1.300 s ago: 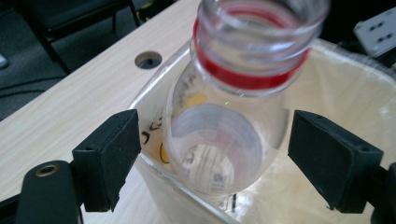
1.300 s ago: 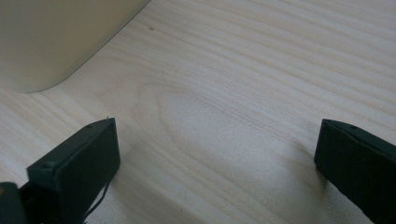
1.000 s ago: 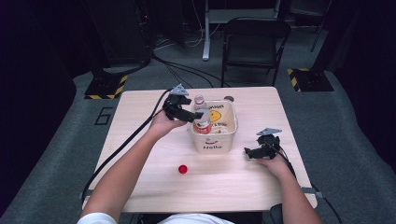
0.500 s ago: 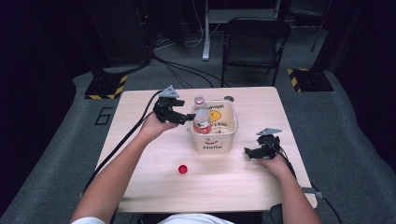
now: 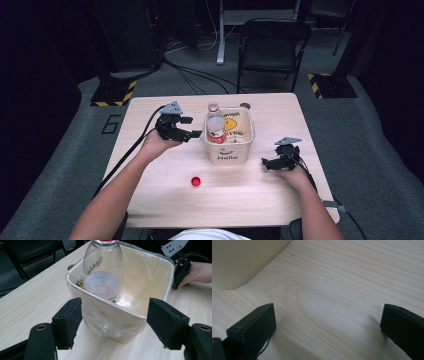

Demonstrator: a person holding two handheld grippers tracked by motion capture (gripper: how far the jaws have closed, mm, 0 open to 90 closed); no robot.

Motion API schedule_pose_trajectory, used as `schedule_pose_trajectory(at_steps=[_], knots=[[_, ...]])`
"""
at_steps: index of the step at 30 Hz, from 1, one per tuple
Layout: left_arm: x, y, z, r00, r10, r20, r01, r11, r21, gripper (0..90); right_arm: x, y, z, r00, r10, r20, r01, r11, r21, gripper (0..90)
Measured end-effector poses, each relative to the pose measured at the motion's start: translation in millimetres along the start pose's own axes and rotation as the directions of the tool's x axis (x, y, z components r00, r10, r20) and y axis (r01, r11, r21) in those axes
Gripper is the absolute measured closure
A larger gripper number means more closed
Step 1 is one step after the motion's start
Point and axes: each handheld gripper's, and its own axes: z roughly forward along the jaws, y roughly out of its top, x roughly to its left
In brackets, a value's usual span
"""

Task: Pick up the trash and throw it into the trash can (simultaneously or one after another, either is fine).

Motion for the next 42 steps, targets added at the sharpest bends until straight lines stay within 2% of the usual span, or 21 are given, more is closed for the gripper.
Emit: schedule_pose_trajectory(at_steps=[8,13,25,31,42], knots=[[-4.4,-22.2,-7.6,0.9996,-0.001,0.027,0.0,0.9998,0.019,31.4,0.0,0.0,0.0,1.0,0.0,0.0,0.0,1.0,0.0,0.0],[-7.6,-32.7,-7.3,0.9996,0.006,0.029,-0.007,0.9991,0.042,33.9,0.4,0.0,-0.2,1.0,0.005,0.001,-0.005,1.0,0.003,0.0],[-15.9,-62.6,-4.9,0.9976,-0.005,0.069,0.0,0.9972,0.075,37.4,1.0,0.1,-0.2,1.0,0.008,0.002,-0.008,1.0,0.004,0.0],[-20.1,-71.8,-4.0,0.9972,-0.004,0.075,-0.002,0.9967,0.081,37.1,1.0,0.1,-0.1,1.0,0.007,0.003,-0.007,1.0,0.003,0.0],[-31.3,-88.4,0.2,0.994,0.022,0.107,-0.034,0.9937,0.107,36.7,0.9,0.1,0.2,1.0,0.003,0.001,-0.003,1.0,0.001,0.0]])
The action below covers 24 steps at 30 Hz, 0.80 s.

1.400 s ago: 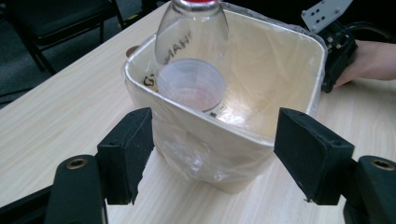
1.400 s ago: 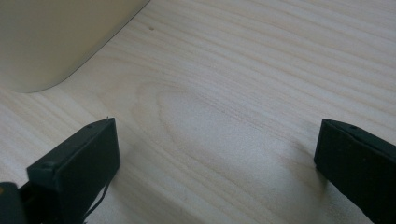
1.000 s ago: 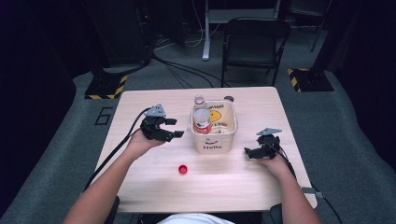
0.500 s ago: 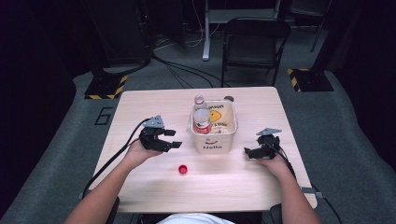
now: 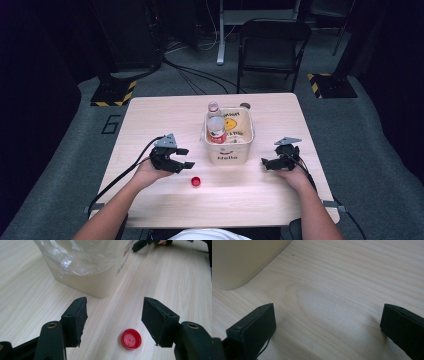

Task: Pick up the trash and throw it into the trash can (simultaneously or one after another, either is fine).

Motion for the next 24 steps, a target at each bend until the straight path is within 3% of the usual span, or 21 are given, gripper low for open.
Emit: schedule_pose_trajectory(at_steps=[18,24], knots=[[-9.0,-27.8,8.6,0.9996,0.014,0.025,-0.015,0.9994,0.03,36.7,0.3,0.0,0.1,1.0,0.0,0.0,0.0,1.0,0.0,0.0],[-8.7,-34.2,12.9,0.9991,0.02,0.037,-0.022,0.9988,0.044,41.6,0.4,0.1,0.0,1.0,0.002,-0.001,-0.002,1.0,0.0,0.0]])
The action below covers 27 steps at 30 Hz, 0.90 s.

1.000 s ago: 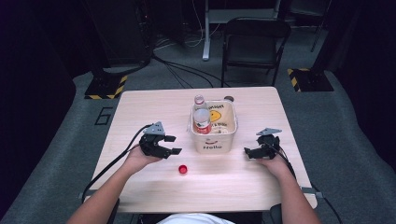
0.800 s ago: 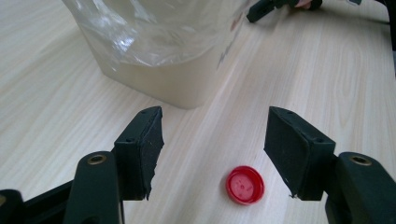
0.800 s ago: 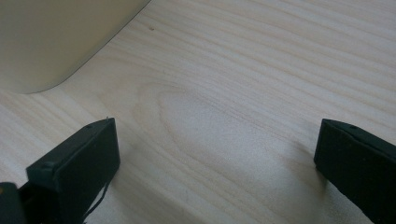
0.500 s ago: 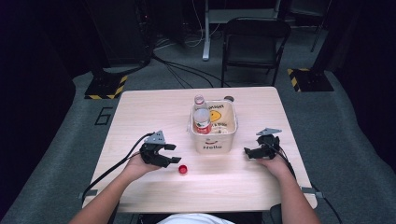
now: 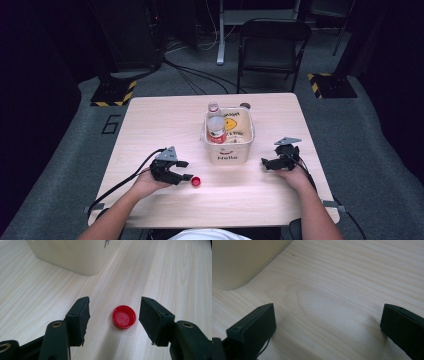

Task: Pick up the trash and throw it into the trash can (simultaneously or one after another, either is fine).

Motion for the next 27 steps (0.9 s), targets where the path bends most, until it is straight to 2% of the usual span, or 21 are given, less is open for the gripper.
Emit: schedule_pose_trajectory(at_steps=[7,8,11,17,21,24,27], knots=[[-2.6,-3.2,1.2,0.9998,0.015,0.013,-0.015,0.9997,-0.017,41.6,0.2,0.1,0.2,1.0,-0.003,-0.002,0.003,1.0,-0.002,0.0],[-3.2,-4.1,2.6,0.9995,0.026,0.017,-0.026,0.9997,0.004,42.7,0.1,0.1,0.3,1.0,-0.007,-0.004,0.007,1.0,-0.003,0.0],[-3.9,-6.2,6.2,0.9994,0.031,0.016,-0.032,0.9993,0.02,43.8,0.3,0.1,-0.4,0.9999,-0.008,-0.013,0.008,1.0,0.004,0.0],[-3.8,-7.4,13.5,0.9991,0.02,0.038,-0.021,0.9993,0.031,43.9,0.4,0.2,-0.1,0.9999,-0.008,-0.012,0.009,1.0,0.004,0.0],[-2.6,-6.5,16.3,0.9994,0.007,0.035,-0.007,1.0,0.007,47.4,0.6,0.4,0.1,0.9999,-0.005,-0.011,0.005,1.0,0.003,0.0],[-3.5,-5.1,18.6,0.9983,0.007,0.058,-0.007,1.0,-0.004,47.6,0.6,0.4,0.1,0.9999,-0.005,-0.011,0.005,1.0,0.003,0.0],[-4.7,-5.2,21.7,0.9981,0.021,0.059,-0.022,0.9996,0.018,48.0,0.6,0.4,0.1,0.9999,-0.005,-0.011,0.005,1.0,0.003,0.0]])
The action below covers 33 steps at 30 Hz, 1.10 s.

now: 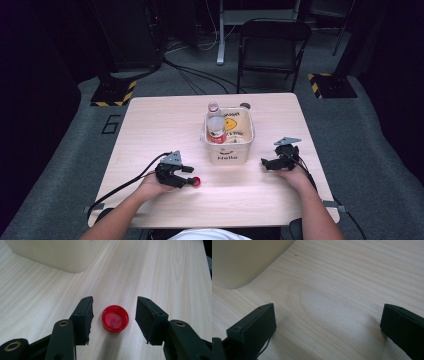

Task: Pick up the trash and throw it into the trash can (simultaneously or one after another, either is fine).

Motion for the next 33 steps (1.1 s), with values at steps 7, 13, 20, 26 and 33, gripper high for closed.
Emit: schedule_pose_trajectory(at_steps=[7,13,20,26,33], knots=[[-2.2,1.4,11.9,0.9998,0.018,0.003,-0.018,0.9996,0.022,50.4,-0.5,-0.2,0.0,1.0,-0.009,-0.003,0.009,1.0,0.001,0.0],[-1.1,0.1,15.5,0.9999,0.015,0.001,-0.015,0.9987,0.048,51.6,-0.4,-0.2,0.0,1.0,-0.008,-0.003,0.008,1.0,0.001,0.0],[-0.8,-1.7,19.2,0.9998,0.019,-0.002,-0.019,0.9975,0.068,54.2,-0.5,-0.1,0.0,1.0,-0.009,-0.003,0.009,1.0,0.001,0.0],[-0.9,-2.0,20.3,0.9998,0.02,-0.007,-0.019,0.9974,0.069,57.3,-0.5,-0.2,0.1,1.0,-0.009,-0.003,0.009,1.0,0.0,0.0],[-1.3,0.1,16.4,0.9998,0.018,0.004,-0.018,0.9982,0.057,57.8,-0.5,-0.1,0.0,1.0,-0.009,-0.004,0.009,1.0,0.001,0.0]])
